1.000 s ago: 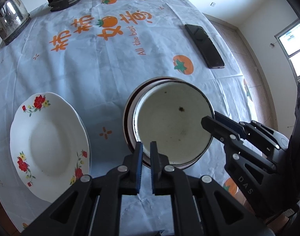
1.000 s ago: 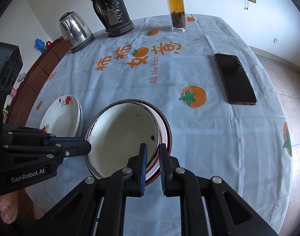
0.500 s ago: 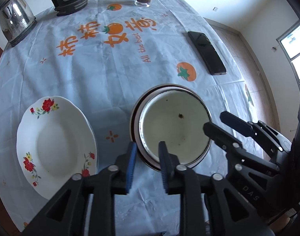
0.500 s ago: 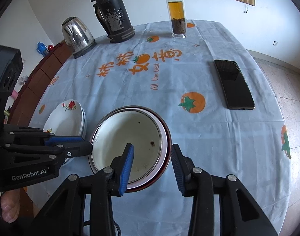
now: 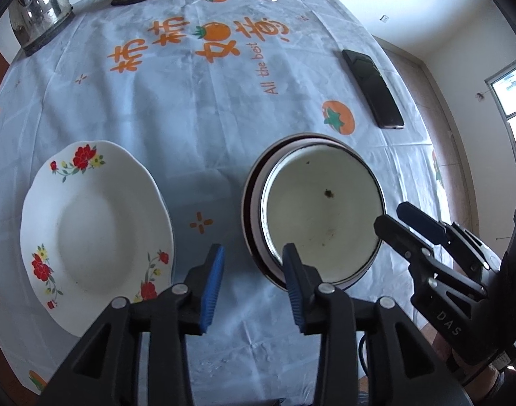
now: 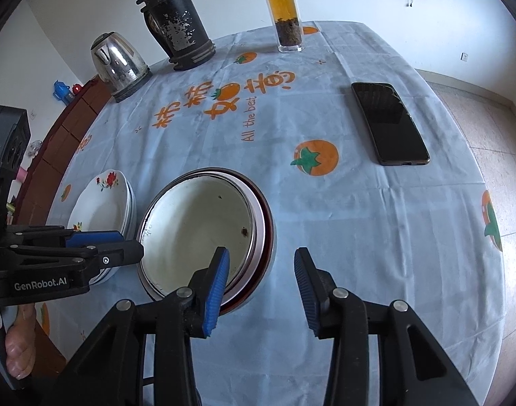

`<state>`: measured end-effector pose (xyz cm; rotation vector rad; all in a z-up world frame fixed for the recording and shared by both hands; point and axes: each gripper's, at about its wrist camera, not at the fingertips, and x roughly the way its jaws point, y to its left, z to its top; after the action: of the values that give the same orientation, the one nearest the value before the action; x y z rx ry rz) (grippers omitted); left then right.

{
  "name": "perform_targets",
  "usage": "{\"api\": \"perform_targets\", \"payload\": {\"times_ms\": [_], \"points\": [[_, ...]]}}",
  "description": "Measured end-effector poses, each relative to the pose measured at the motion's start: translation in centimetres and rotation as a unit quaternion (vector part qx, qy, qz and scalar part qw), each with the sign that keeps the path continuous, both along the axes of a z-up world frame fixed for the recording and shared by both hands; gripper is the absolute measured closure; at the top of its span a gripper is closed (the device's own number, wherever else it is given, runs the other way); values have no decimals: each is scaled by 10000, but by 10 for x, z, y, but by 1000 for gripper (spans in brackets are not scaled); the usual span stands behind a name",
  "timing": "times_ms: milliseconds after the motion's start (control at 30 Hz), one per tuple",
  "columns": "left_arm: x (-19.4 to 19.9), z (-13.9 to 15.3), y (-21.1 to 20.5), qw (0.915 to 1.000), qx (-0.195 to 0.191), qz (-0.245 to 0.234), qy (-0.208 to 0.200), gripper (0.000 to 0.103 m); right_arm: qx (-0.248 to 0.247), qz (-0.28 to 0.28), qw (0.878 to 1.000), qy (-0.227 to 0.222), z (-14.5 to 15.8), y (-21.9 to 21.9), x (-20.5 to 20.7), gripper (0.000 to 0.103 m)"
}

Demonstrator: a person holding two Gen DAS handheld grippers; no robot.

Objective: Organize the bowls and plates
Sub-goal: 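Close both tools on the rim of the nested bowl stack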

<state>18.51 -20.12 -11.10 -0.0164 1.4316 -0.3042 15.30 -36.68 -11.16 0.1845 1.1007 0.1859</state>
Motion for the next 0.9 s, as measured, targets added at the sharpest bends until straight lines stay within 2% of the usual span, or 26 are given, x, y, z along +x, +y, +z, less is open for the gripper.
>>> {"api": "perform_targets", "payload": {"times_ms": [500, 633, 733, 900], "points": [[10, -10, -9, 9999, -29, -93, 90, 67, -55, -22, 9999, 142, -7, 8, 9, 61], [11, -13, -13, 9997, -6, -190, 132, 70, -60, -13, 9999, 152, -8, 8, 10, 61], [12, -16, -14, 9997, 11, -190, 157, 70, -62, 2, 9998, 203, -11, 8, 12, 71], [14, -20, -14, 9996, 26, -188, 186, 74, -42, 31, 9997, 246, -14, 10, 13, 73]]}}
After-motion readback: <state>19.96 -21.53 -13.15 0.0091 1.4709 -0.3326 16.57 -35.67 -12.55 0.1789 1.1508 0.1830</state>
